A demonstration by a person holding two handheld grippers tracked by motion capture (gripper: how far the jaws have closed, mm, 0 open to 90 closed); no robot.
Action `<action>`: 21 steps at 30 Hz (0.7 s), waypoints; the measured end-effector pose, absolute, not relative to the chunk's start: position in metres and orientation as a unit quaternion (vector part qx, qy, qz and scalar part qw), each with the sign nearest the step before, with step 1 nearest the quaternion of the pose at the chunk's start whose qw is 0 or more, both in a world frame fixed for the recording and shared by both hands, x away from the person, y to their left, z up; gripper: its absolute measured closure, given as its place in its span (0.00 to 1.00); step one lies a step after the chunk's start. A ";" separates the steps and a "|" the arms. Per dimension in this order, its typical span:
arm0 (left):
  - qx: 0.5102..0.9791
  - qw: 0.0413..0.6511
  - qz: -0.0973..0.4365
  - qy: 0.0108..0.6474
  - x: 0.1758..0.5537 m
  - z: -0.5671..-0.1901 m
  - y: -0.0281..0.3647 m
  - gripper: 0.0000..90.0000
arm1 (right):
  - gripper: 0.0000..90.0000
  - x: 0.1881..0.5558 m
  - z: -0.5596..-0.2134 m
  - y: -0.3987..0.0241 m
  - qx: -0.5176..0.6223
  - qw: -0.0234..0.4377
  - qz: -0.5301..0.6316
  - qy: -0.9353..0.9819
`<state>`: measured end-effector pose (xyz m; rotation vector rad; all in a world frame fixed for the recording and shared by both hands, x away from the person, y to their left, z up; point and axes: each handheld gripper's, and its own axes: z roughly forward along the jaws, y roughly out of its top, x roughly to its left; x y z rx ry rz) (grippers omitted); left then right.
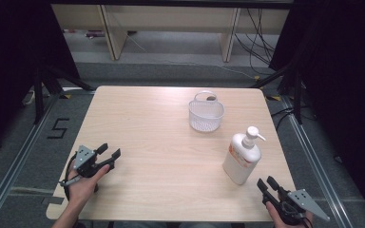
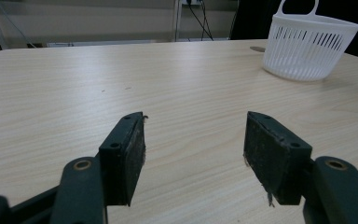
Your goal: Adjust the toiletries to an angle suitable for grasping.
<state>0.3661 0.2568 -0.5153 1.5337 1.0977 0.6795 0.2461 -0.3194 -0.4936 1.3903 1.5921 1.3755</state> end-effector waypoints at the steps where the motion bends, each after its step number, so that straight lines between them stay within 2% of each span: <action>1: 0.645 0.538 0.286 0.461 0.366 -0.515 0.257 0.42 | 0.70 0.246 -0.494 -0.319 0.525 0.305 0.519 0.601; 2: 0.645 0.538 0.286 0.461 0.366 -0.517 0.257 0.42 | 0.83 0.242 -0.489 -0.316 0.518 0.298 0.521 0.609; 3: 0.645 0.538 0.286 0.461 0.366 -0.517 0.257 0.42 | 0.83 0.242 -0.489 -0.316 0.518 0.298 0.521 0.609; 4: 0.645 0.539 0.284 0.461 0.366 -0.518 0.257 0.42 | 0.96 0.237 -0.485 -0.313 0.517 0.307 0.514 0.612; 5: 0.645 0.539 0.284 0.461 0.366 -0.518 0.257 0.42 | 0.96 0.237 -0.485 -0.313 0.517 0.307 0.514 0.612; 6: 0.641 0.539 0.283 0.466 0.365 -0.519 0.257 0.42 | 1.00 0.233 -0.479 -0.310 0.512 0.306 0.503 0.626; 19: 0.643 0.539 0.281 0.466 0.365 -0.524 0.257 0.42 | 1.00 0.240 -0.456 -0.262 0.471 0.284 0.518 0.655; 21: 0.643 0.540 0.280 0.466 0.365 -0.524 0.257 0.42 | 1.00 0.247 -0.456 -0.258 0.462 0.297 0.524 0.651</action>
